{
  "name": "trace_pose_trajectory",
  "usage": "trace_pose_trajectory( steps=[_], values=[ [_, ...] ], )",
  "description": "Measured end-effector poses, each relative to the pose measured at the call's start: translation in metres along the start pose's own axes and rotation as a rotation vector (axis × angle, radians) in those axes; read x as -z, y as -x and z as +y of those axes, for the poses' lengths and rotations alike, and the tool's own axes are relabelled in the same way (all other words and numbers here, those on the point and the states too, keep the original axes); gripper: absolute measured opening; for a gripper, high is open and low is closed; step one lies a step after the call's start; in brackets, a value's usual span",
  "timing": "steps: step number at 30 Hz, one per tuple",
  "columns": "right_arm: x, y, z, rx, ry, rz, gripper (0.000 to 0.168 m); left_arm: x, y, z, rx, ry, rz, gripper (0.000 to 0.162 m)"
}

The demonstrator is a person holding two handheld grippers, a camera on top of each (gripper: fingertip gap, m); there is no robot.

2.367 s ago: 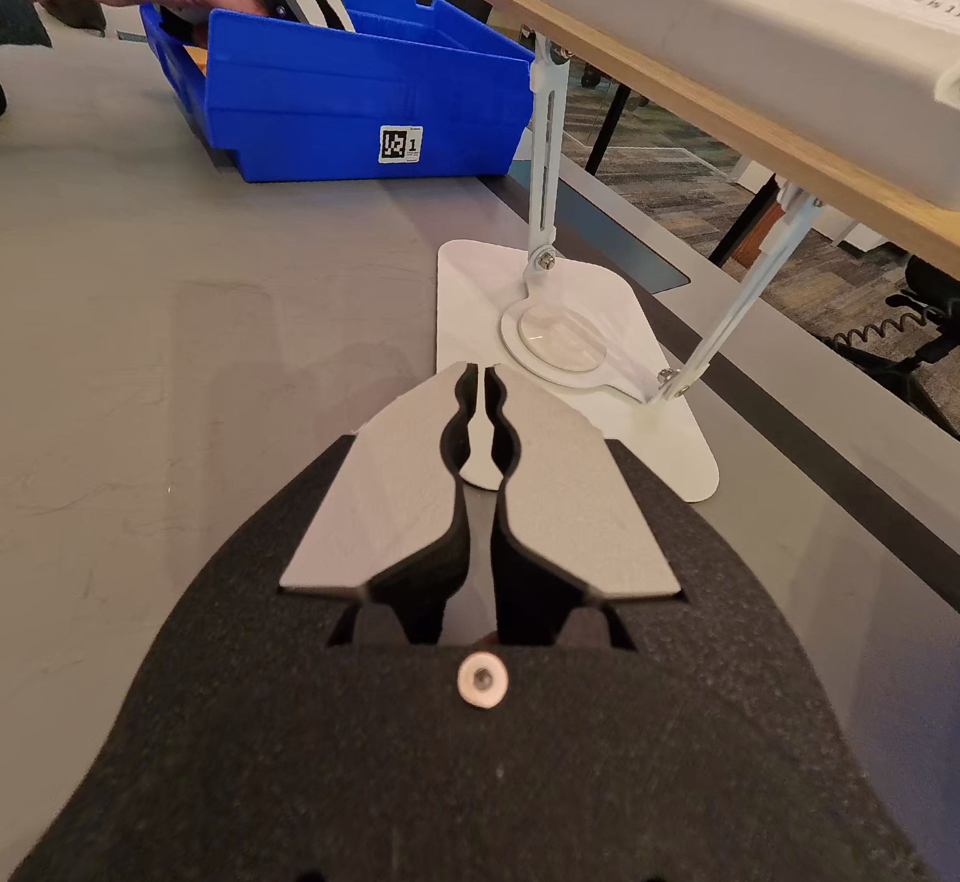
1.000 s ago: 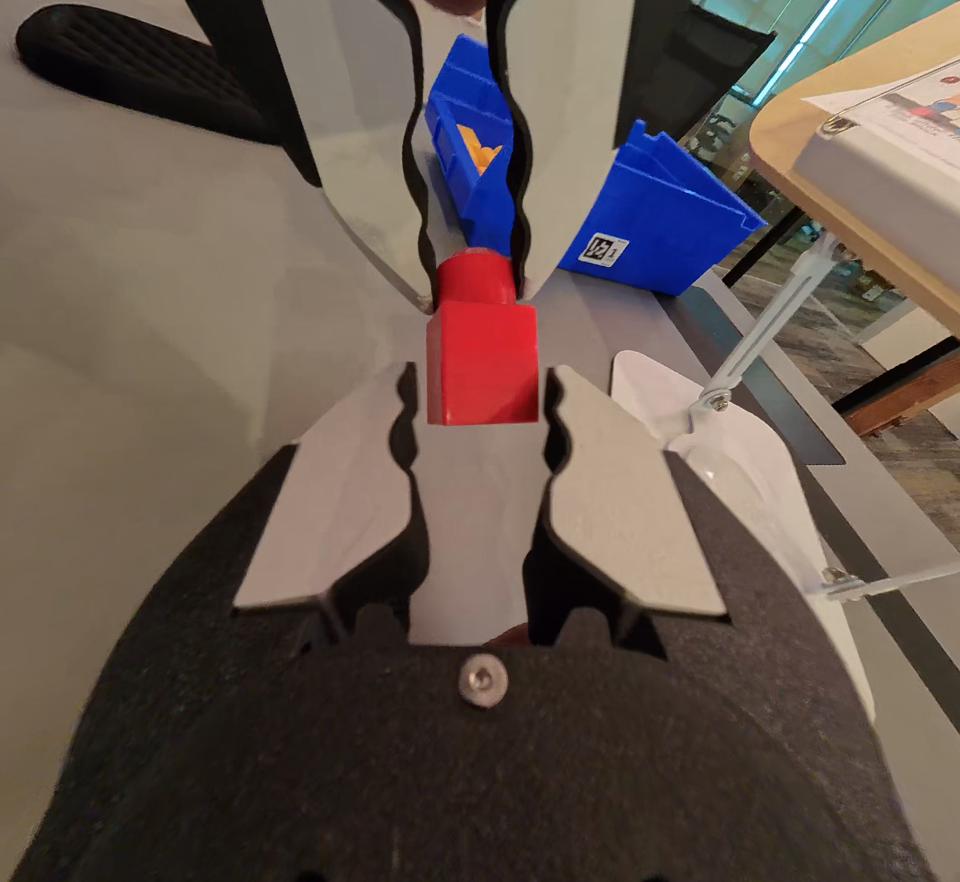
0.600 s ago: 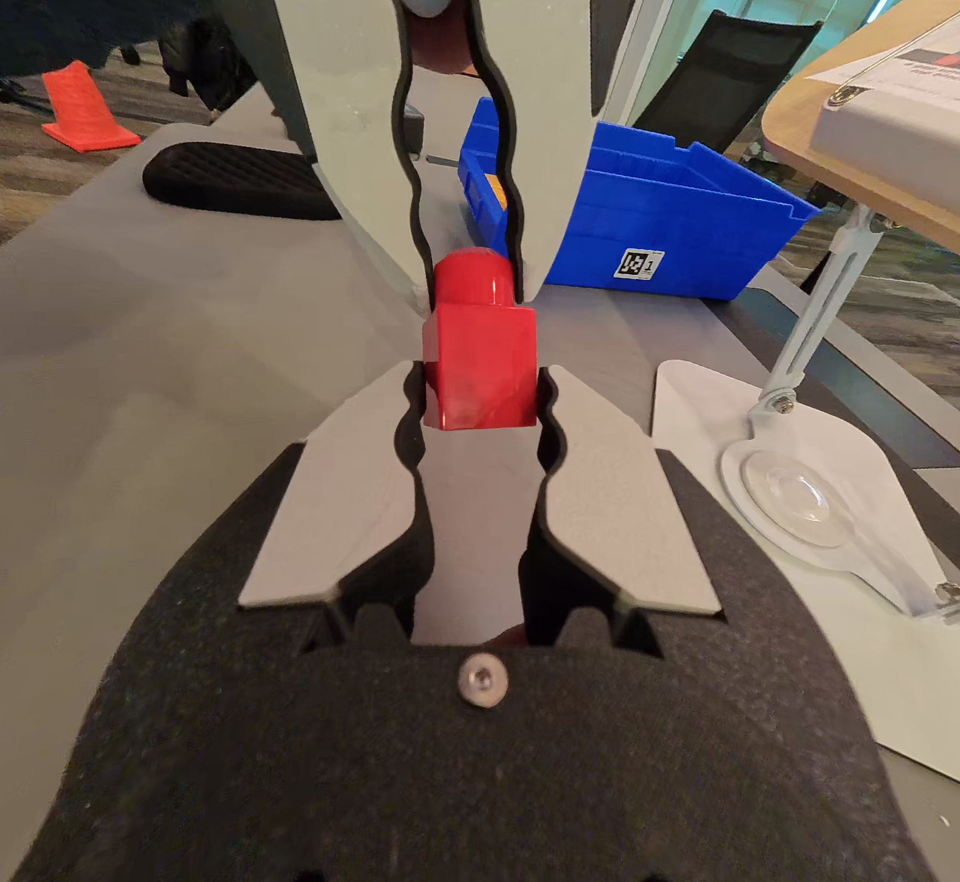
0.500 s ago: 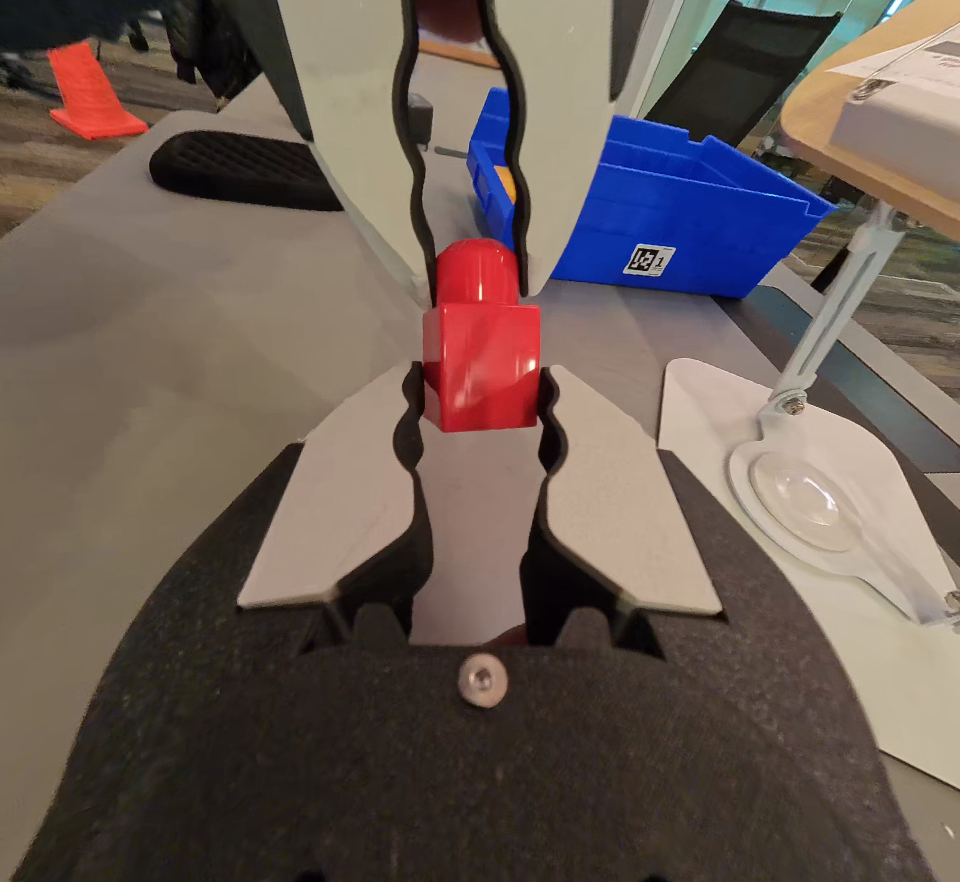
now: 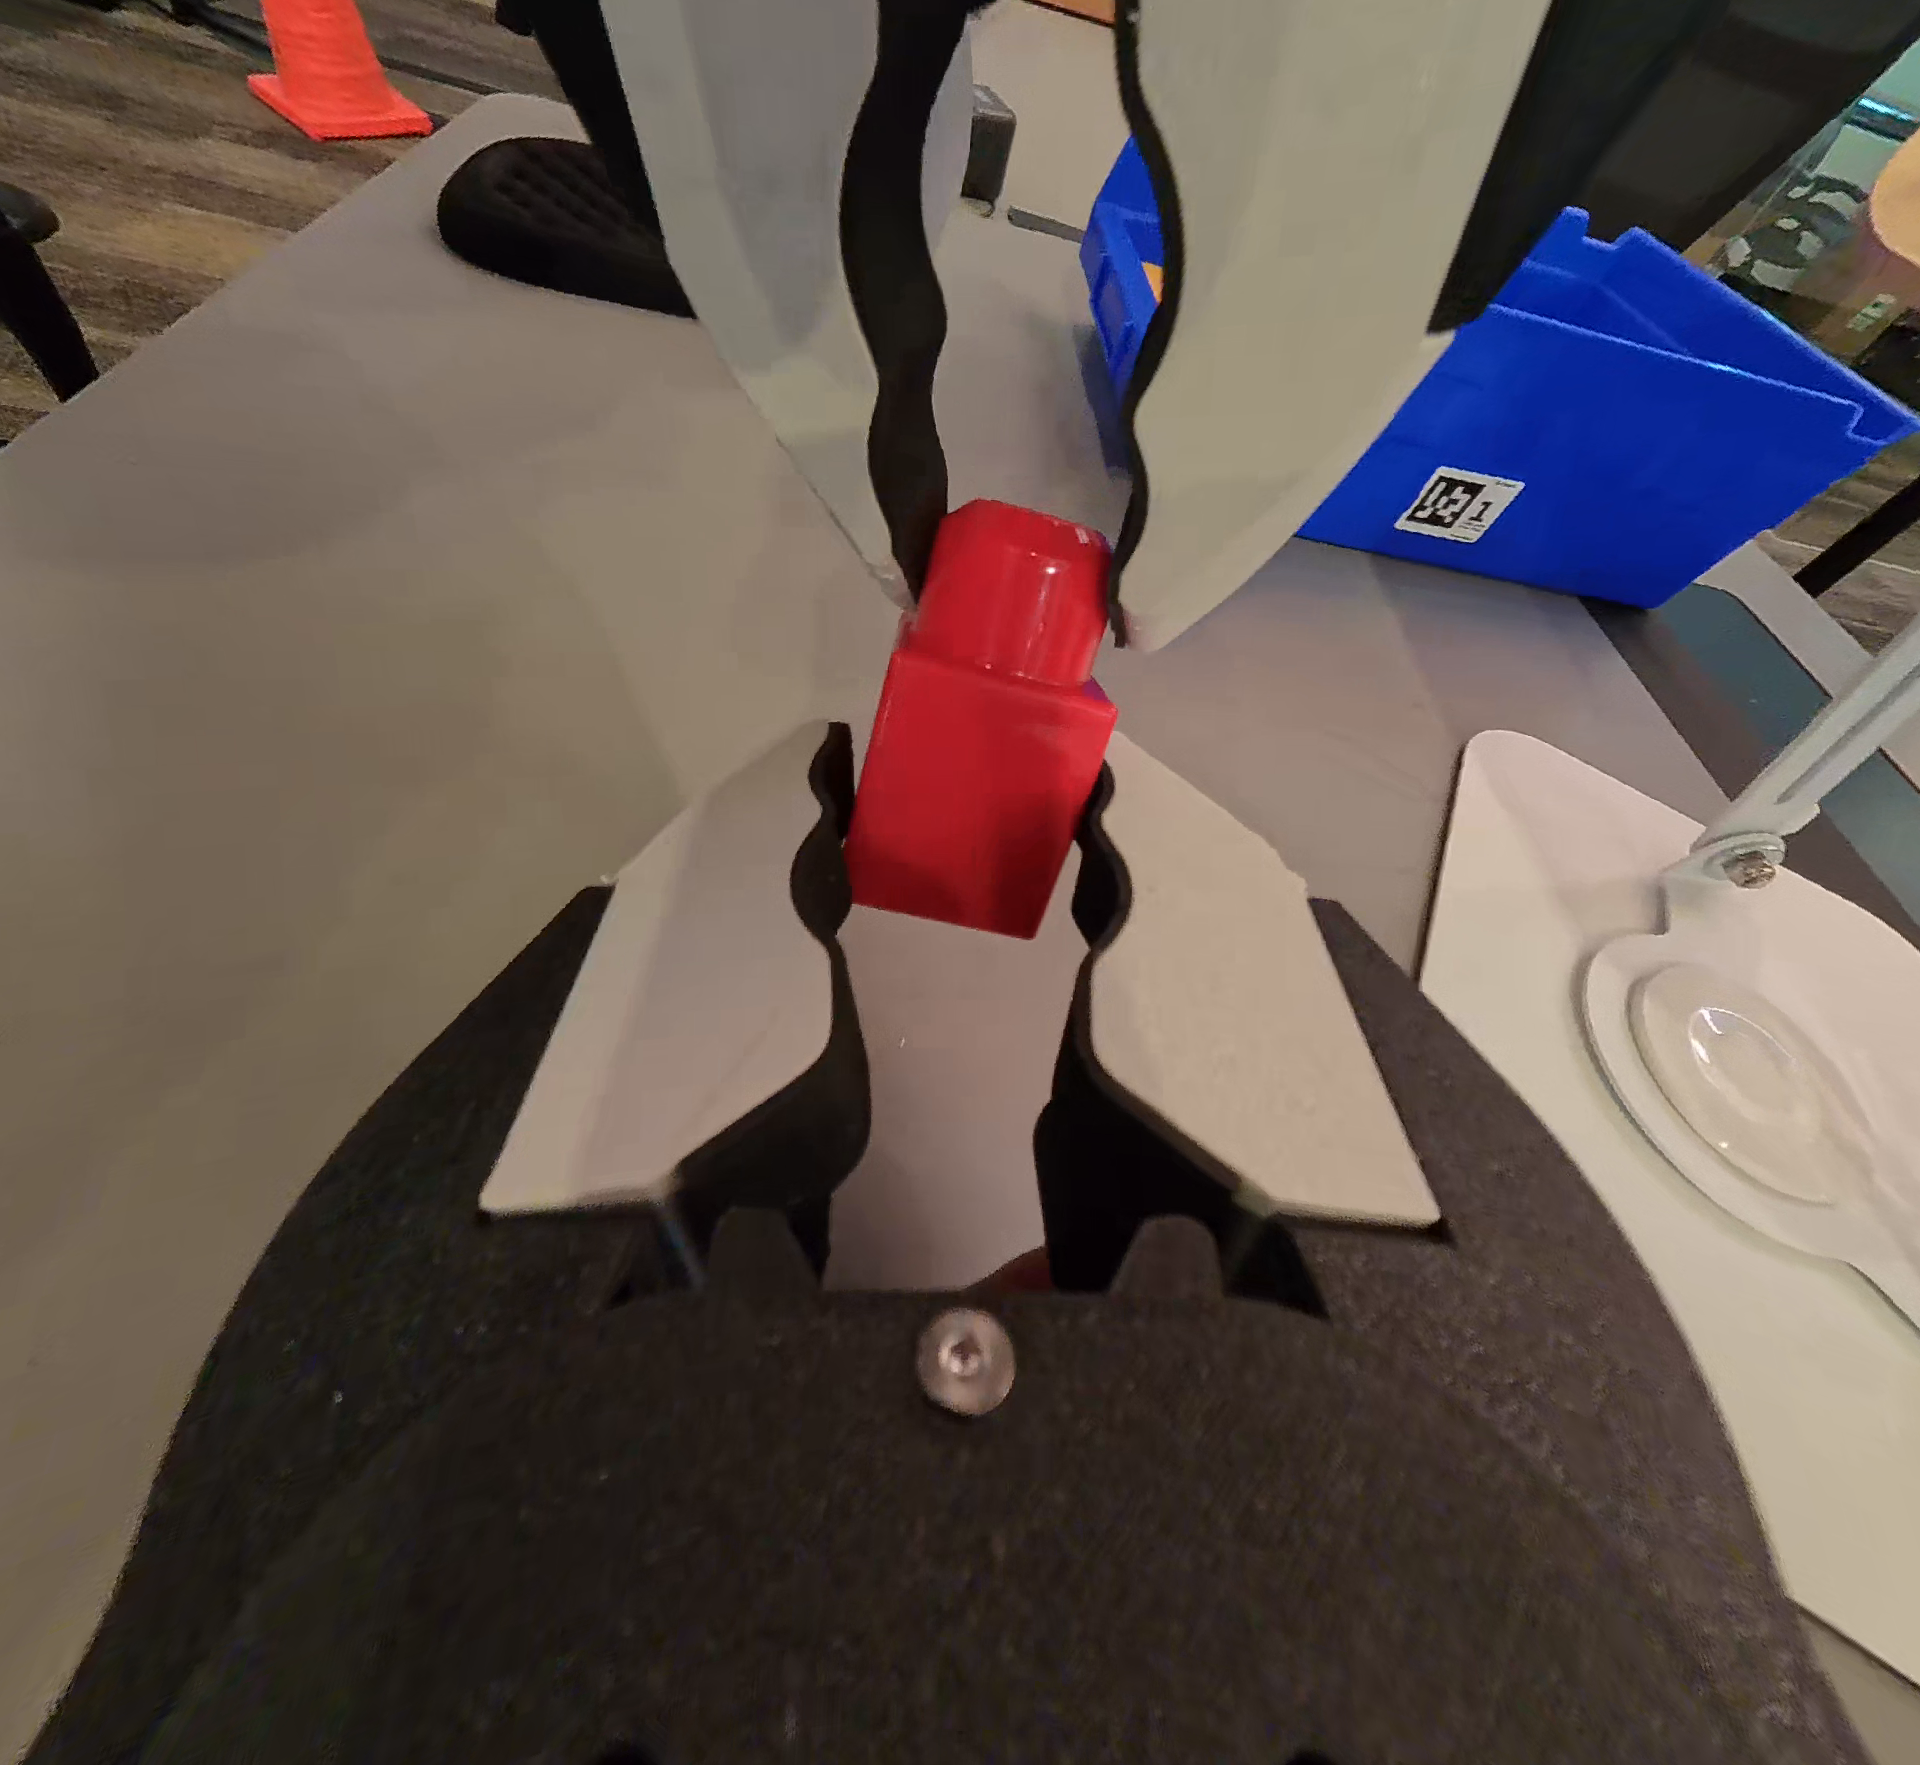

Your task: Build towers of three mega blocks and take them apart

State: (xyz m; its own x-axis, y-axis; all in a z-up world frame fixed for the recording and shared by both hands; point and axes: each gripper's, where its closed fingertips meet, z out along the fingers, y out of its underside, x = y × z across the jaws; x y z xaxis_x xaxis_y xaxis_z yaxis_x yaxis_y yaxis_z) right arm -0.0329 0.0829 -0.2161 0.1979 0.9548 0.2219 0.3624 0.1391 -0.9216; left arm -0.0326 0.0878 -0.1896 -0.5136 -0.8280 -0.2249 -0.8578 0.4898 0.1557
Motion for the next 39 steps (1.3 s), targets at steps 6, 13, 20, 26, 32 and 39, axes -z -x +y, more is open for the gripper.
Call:
trace_pose_trajectory(
  steps=[6,13,20,26,32,39],
  values=[
    [0.005,-0.006,-0.003,-0.072,-0.03,-0.001,0.037,0.004,0.008,0.001,0.154,-0.108,-0.05,0.029],
    [0.004,-0.006,-0.002,-0.067,-0.023,0.003,0.038,0.032,0.026,0.087,0.479,-0.223,-0.218,0.036],
    [0.005,-0.008,-0.003,-0.087,-0.033,0.0,0.038,0.026,0.041,0.235,0.819,-0.149,-0.268,0.042],
    [0.004,-0.007,-0.002,-0.081,-0.028,0.001,0.038,-0.023,0.029,0.288,0.888,-0.08,-0.157,0.036],
    [0.005,-0.007,-0.002,-0.085,-0.03,-0.002,0.038,-0.07,0.009,0.297,0.89,-0.035,-0.025,0.032],
    [0.004,-0.006,-0.002,-0.08,-0.026,-0.005,0.038,-0.088,0.026,0.282,0.787,-0.093,-0.088,0.037]
  ],
)
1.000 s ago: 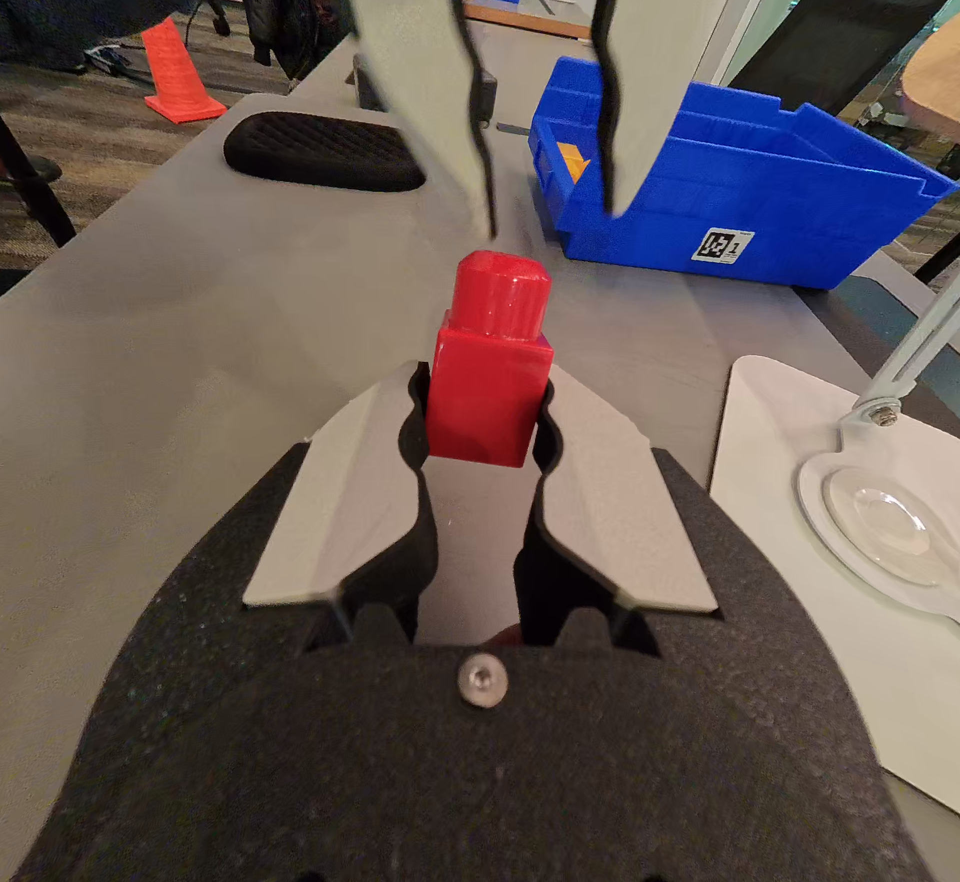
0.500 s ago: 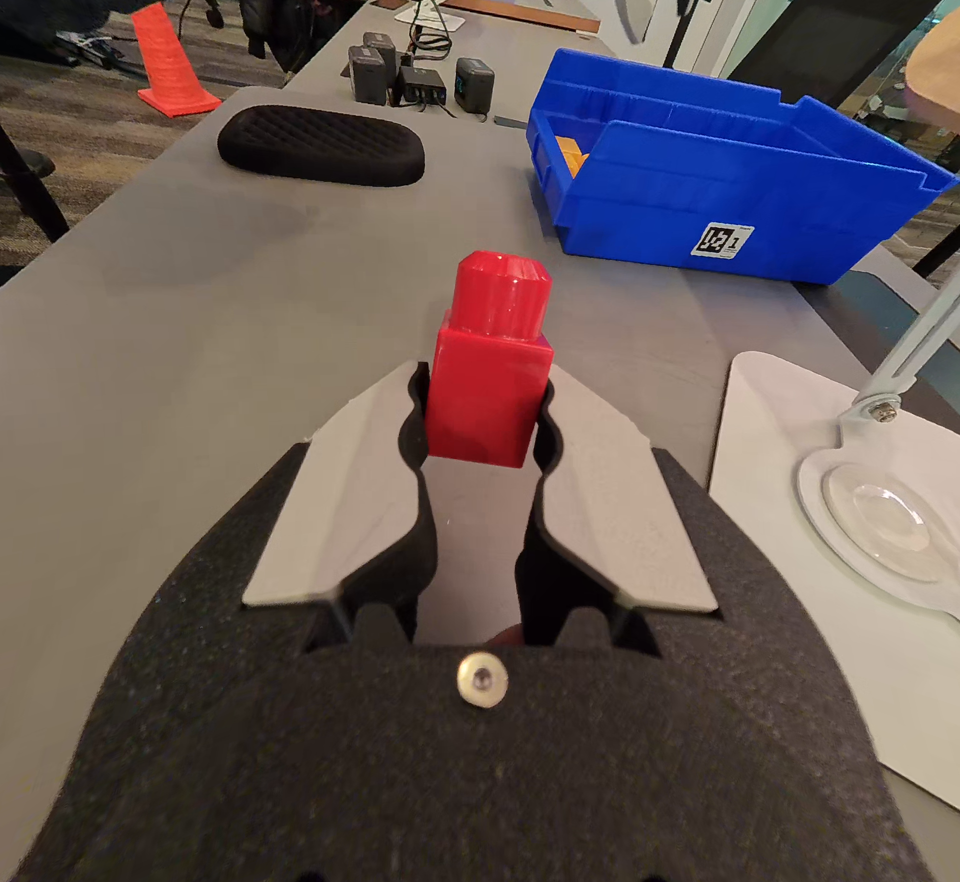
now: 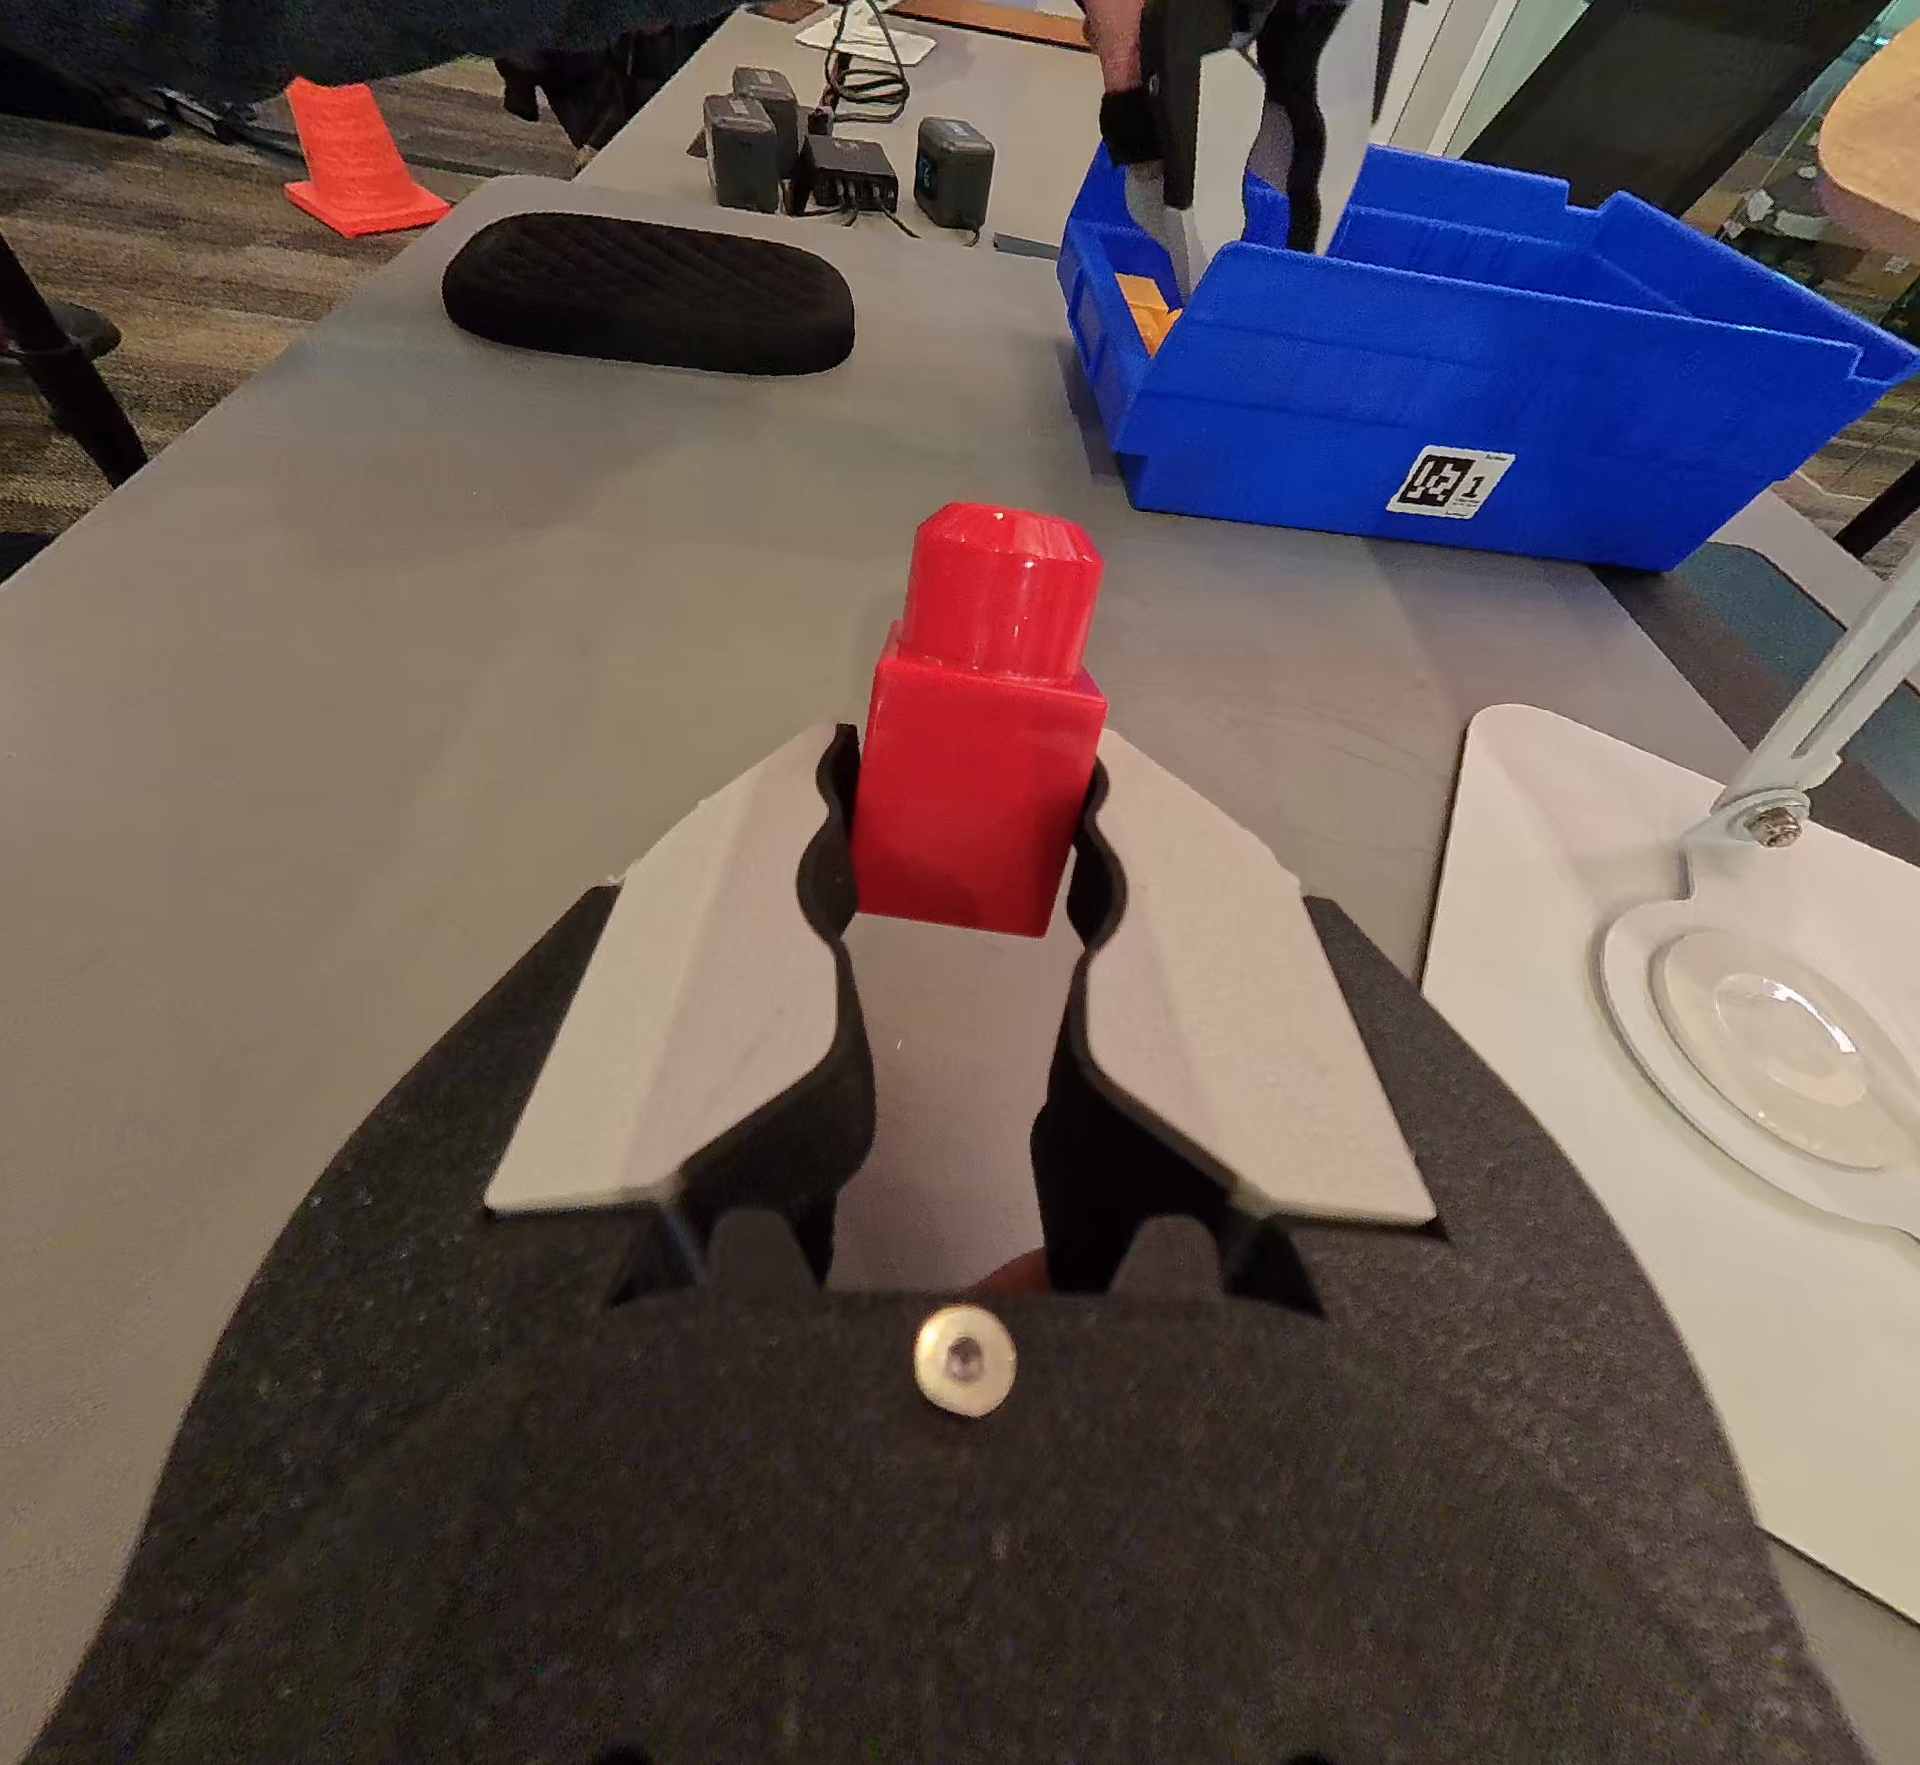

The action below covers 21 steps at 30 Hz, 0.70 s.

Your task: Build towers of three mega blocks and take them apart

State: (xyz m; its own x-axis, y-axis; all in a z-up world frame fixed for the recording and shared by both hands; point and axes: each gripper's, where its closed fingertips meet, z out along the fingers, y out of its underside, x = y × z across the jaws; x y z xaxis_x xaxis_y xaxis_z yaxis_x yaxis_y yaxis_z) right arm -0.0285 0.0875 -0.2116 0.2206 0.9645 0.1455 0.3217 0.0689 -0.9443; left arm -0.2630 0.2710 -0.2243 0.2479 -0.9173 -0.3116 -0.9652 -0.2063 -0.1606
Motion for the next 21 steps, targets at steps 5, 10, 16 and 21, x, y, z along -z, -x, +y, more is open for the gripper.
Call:
trace_pose_trajectory(
  steps=[5,10,16,21],
  values=[
    [0.0,0.0,0.0,0.0,-0.002,-0.004,0.038,-0.018,0.002,-0.01,-0.181,0.05,-0.025,0.041],
    [0.001,0.0,0.0,-0.005,-0.005,-0.008,0.038,-0.027,0.005,-0.009,-0.334,0.087,0.014,0.032],
    [0.0,0.001,0.0,-0.004,-0.004,-0.011,0.038,-0.031,0.009,-0.009,-0.427,0.099,0.044,0.041],
    [0.001,0.0,-0.001,-0.011,-0.008,-0.015,0.038,-0.047,0.008,0.0,-0.498,0.167,0.078,0.045]
  ],
)
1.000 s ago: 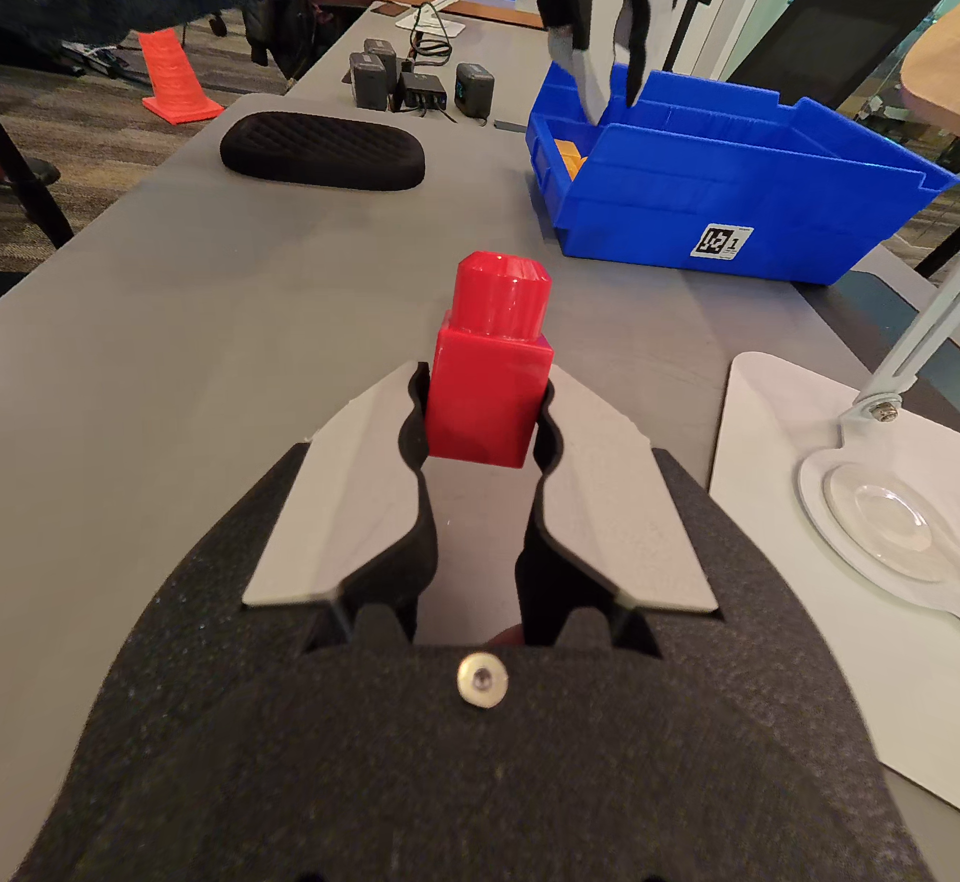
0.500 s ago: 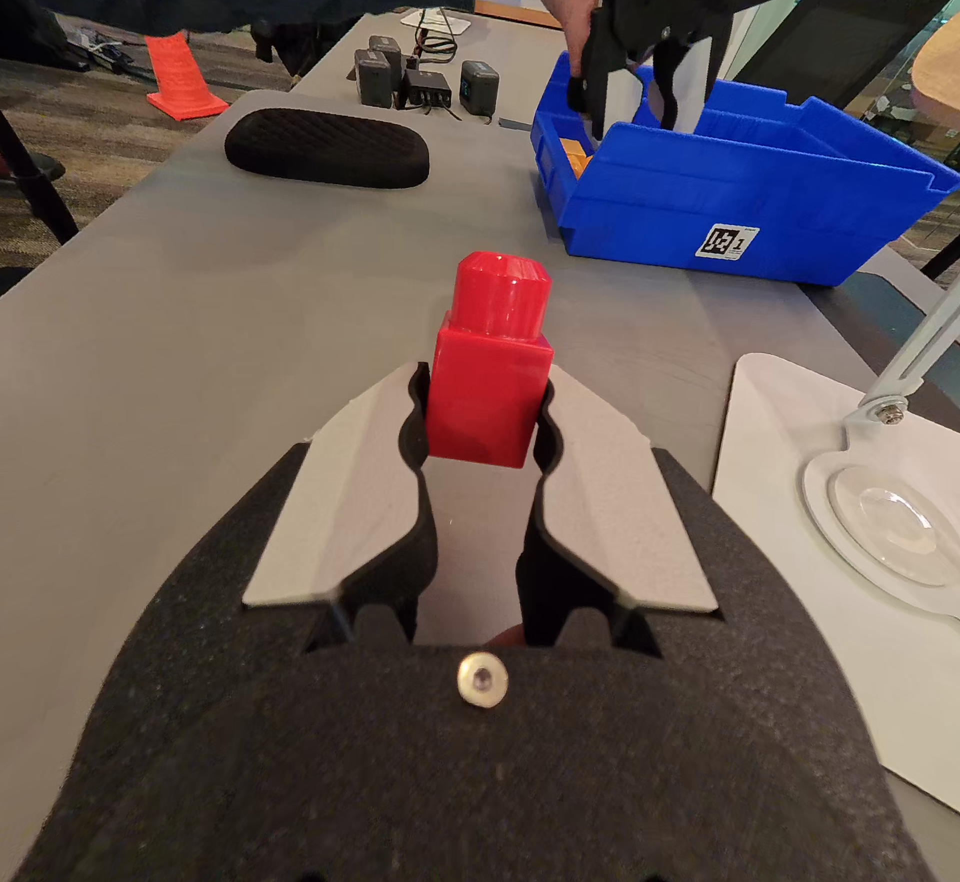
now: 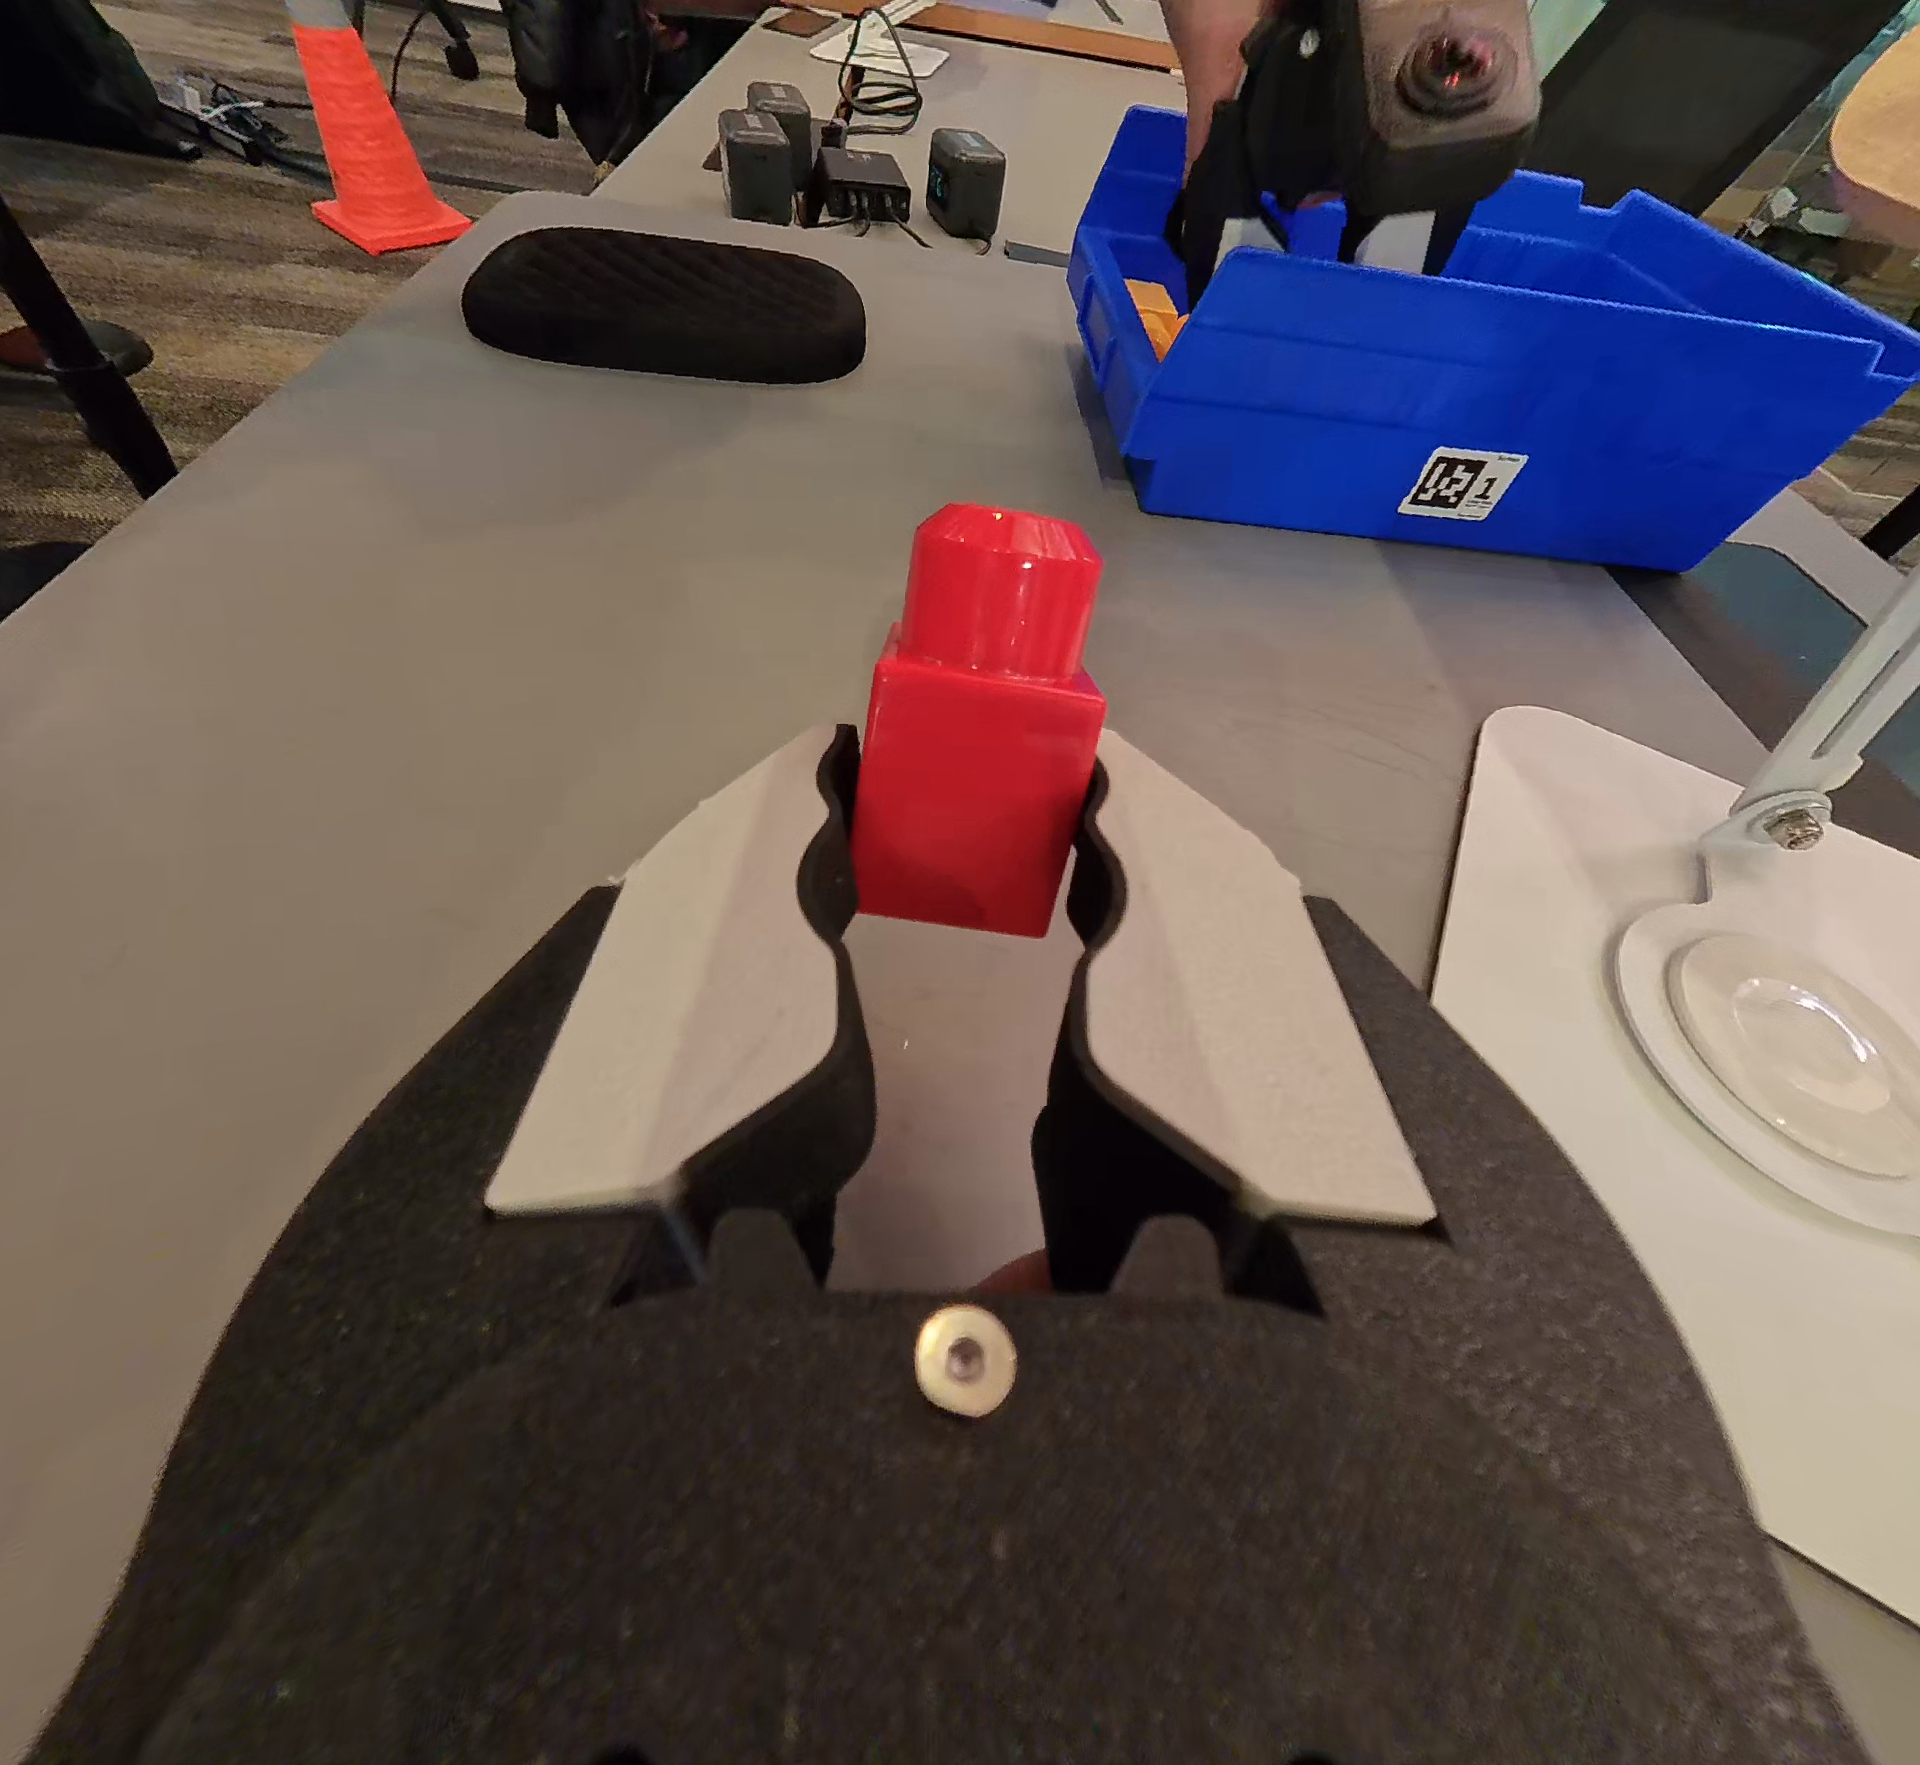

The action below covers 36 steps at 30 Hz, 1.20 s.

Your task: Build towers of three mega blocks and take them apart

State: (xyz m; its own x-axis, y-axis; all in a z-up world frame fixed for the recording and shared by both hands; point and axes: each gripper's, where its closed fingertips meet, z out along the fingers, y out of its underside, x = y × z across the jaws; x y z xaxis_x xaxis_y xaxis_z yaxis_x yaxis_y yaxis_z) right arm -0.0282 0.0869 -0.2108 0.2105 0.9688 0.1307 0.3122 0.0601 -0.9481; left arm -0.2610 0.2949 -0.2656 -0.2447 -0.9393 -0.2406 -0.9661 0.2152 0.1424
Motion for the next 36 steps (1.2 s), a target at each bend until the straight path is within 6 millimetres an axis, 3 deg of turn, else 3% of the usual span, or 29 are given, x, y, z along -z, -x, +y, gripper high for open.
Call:
trace_pose_trajectory(
  steps=[6,11,19,26,30,36],
  values=[
    [0.0,0.0,0.0,-0.003,-0.003,-0.004,0.037,-0.007,0.002,-0.004,0.003,-0.017,0.024,0.039],
    [0.001,-0.001,-0.001,-0.011,-0.012,-0.005,0.037,-0.003,0.006,0.005,0.138,-0.034,-0.006,0.039],
    [0.002,-0.003,-0.002,-0.029,-0.02,0.0,0.037,0.047,0.02,0.001,0.589,-0.501,-0.1,0.037],
    [0.003,-0.005,-0.003,-0.041,-0.029,0.008,0.037,0.103,0.016,-0.011,0.83,-0.956,-0.122,0.038],
    [0.006,-0.01,-0.006,-0.078,-0.056,0.013,0.037,0.14,0.005,-0.047,0.876,-1.175,-0.073,0.037],
    [0.017,-0.024,-0.014,-0.19,-0.152,0.02,0.037,0.195,-0.02,-0.139,0.814,-1.453,0.0,0.037]
  ],
)
